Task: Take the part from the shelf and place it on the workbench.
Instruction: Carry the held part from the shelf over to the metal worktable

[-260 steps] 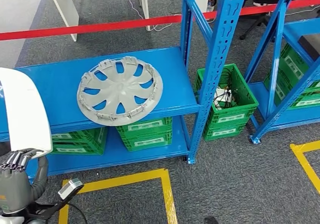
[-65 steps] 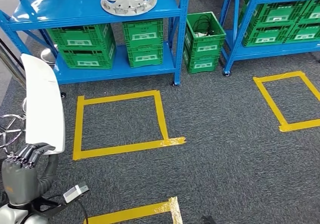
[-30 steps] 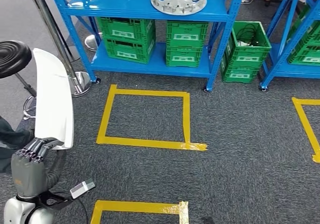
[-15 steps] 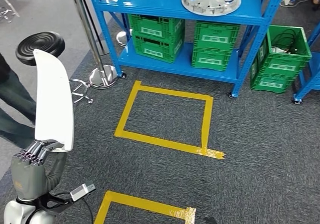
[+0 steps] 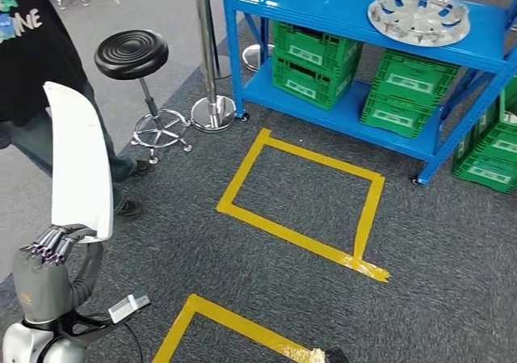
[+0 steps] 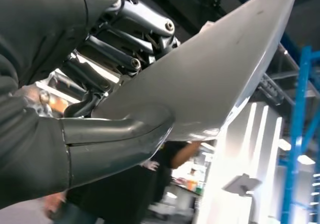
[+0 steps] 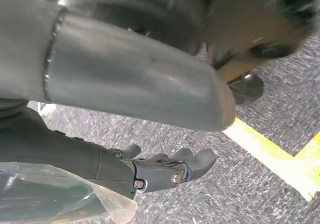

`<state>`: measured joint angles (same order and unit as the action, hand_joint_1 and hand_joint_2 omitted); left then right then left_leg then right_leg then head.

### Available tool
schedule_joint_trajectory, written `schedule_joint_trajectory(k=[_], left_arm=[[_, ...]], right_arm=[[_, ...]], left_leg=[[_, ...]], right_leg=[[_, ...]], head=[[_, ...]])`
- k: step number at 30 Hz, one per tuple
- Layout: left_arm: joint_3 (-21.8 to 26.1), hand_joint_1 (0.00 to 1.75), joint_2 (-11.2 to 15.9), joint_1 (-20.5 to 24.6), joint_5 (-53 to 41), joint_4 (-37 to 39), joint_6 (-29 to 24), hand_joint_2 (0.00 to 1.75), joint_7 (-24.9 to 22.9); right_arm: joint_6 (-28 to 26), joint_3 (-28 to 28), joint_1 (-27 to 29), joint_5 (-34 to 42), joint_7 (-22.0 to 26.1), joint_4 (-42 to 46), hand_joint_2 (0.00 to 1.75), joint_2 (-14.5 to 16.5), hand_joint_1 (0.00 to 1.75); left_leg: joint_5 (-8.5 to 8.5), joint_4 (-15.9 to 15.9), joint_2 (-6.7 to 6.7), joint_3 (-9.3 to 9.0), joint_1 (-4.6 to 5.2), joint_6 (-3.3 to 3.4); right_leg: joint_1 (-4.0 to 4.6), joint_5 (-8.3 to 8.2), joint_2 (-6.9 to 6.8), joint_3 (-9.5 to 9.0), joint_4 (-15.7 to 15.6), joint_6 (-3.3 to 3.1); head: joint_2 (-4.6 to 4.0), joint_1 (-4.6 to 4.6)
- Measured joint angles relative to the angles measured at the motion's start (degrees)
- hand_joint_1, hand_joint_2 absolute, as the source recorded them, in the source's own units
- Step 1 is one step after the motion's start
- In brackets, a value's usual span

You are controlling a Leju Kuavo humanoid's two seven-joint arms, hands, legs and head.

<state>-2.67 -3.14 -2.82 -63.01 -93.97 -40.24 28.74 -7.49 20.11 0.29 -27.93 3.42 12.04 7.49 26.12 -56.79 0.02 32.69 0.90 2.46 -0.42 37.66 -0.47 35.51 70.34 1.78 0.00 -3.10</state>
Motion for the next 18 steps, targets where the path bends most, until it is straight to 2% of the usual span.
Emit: schedule_joint_trajectory(k=[1, 2, 3, 4, 6, 7, 8, 10, 11, 13, 14, 16, 17, 18], left_arm=[[0.0, 1.75, 0.0, -0.1, 0.0, 0.0, 0.0, 1.75, 0.0], [0.0, 1.75, -0.1, -0.2, 0.0, 0.0, 0.0, 1.75, 0.0], [0.0, 1.75, -0.1, -0.3, 0.0, 0.0, 0.0, 1.75, 0.0], [0.0, 1.75, -0.1, -0.3, 0.0, 0.0, 0.0, 1.75, 0.0], [0.0, 1.75, -0.1, -0.3, 0.0, 0.0, 0.0, 1.75, -0.1], [0.0, 1.75, -0.1, -0.3, 0.0, 0.0, 0.0, 1.75, -0.1], [0.0, 1.75, -0.1, -0.4, 0.0, 0.0, 0.0, 1.75, -0.1], [-0.1, 1.75, -0.1, -0.5, 0.0, 0.0, 0.0, 1.75, -0.2], [-0.1, 1.75, 0.0, -0.6, 0.0, 0.0, 0.0, 1.75, -0.2], [-0.1, 1.75, 0.0, -0.6, 0.0, 0.0, 0.0, 1.75, -0.2], [-0.1, 1.75, 0.0, -0.5, 0.0, 0.0, 0.0, 1.75, -0.2], [-0.2, 1.75, 0.0, -0.5, 0.0, 0.0, 0.0, 1.75, -0.2], [-0.2, 1.75, 0.0, -0.6, 0.0, 0.0, 0.0, 1.75, -0.2], [-0.2, 1.75, 0.0, -0.6, 0.0, 0.0, 0.0, 1.75, -0.2]], right_arm=[[0.0, 0.0, 0.1, 0.0, 0.0, 0.0, 0.0, 0.0, 0.0], [0.0, 0.0, 0.2, 0.0, 0.0, 0.0, 0.0, -0.1, 0.0], [0.0, 0.0, 0.3, 0.0, -0.1, 0.0, 0.0, -0.1, 0.0], [0.0, 0.0, 0.4, 0.0, -0.1, 0.0, 0.0, -0.2, 0.0], [0.0, 0.0, 0.4, 0.0, -0.1, 0.0, 0.0, -0.2, 0.0], [0.0, 0.0, 0.5, 0.0, -0.1, 0.0, 0.0, -0.2, 0.0], [0.0, 0.0, 0.5, 0.0, -0.2, -0.1, 0.0, -0.2, 0.0], [0.0, 0.0, 0.5, 0.0, -0.2, -0.1, 0.0, -0.2, 0.0], [0.0, 0.0, 0.4, 0.0, -0.2, -0.1, 0.0, -0.2, 0.0], [0.1, 0.0, 0.5, 0.0, -0.2, 0.0, 0.0, -0.2, 0.0], [0.1, 0.0, 0.5, 0.0, -0.2, 0.0, 0.0, -0.3, 0.0], [0.1, 0.0, 0.7, 0.0, -0.2, 0.0, 0.0, -0.3, 0.0], [0.1, 0.0, 0.7, 0.0, -0.2, 0.0, 0.0, -0.3, 0.0], [0.0, 0.0, 0.7, 0.0, -0.2, 0.0, 0.0, -0.3, 0.0]], left_leg=[[0.01, 0.0, -0.78, -0.02, -0.02, 0.01], [0.05, -0.1, -1.59, -0.05, -0.08, -0.04], [0.12, -0.2, -2.4, -0.1, -0.2, -0.17], [0.31, -0.5, -3.21, -0.12, -0.39, -0.46], [0.84, -1.6, -4.61, 0.2, -0.69, -1.3], [1.01, -2.2, -5.18, 0.52, -0.76, -1.66], [1.02, -2.6, -5.65, 0.87, -0.77, -1.9], [0.93, -2.8, -6.51, 1.35, -0.84, -2.17], [1.18, -3.2, -6.15, 1.58, -0.79, -2.36], [3.12, -6.6, -3.81, 3.2, -0.75, -2.91], [4.72, -10.1, -2.24, 4.85, -0.76, -3.2], [7.33, -17.3, -0.79, 8.48, -0.9, -3.43], [7.37, -18.9, -0.61, 9.41, -0.9, -3.3], [6.31, -18.3, -0.54, 9.25, -0.81, -2.98]], right_leg=[[-0.05, 0.45, 0.3, 1.46, 2.5, 0.13], [-0.13, -0.18, 0.4, 2.12, 3.1, 0.28], [-0.25, -1.89, 0.52, 1.76, 1.6, 0.47], [-0.49, -4.29, 0.98, 0.44, -1.8, 0.71], [-0.92, -6.83, 3.4, -2.48, -8.1, 1.09], [-1.04, -7.06, 4.36, -3.43, -9.8, 1.03], [-0.97, -6.64, 4.85, -3.78, -10.0, 0.84], [-0.91, -6.69, 3.81, -4.04, -10.0, 0.28], [-0.95, -6.69, 3.22, -4.11, -10.0, 0.02], [-1.11, -6.61, 1.84, -4.28, -10.1, -0.58], [-0.99, -6.51, 1.13, -4.33, -10.1, -0.86], [-0.69, -6.28, -0.52, -4.42, -10.1, -1.19], [-0.51, -6.15, -1.31, -4.49, -10.1, -1.33], [-0.33, -6.01, -2.03, -4.61, -10.1, -1.44]], head=[[0.0, -0.06], [0.0, -0.06], [0.0, -0.06], [0.0, -0.05], [0.0, -0.12], [0.01, -0.14], [0.01, -0.13], [0.02, -0.08], [0.02, 0.06], [0.01, 0.59], [0.01, 0.88], [-0.01, 1.01], [-0.01, 1.02], [-0.01, 1.0]])
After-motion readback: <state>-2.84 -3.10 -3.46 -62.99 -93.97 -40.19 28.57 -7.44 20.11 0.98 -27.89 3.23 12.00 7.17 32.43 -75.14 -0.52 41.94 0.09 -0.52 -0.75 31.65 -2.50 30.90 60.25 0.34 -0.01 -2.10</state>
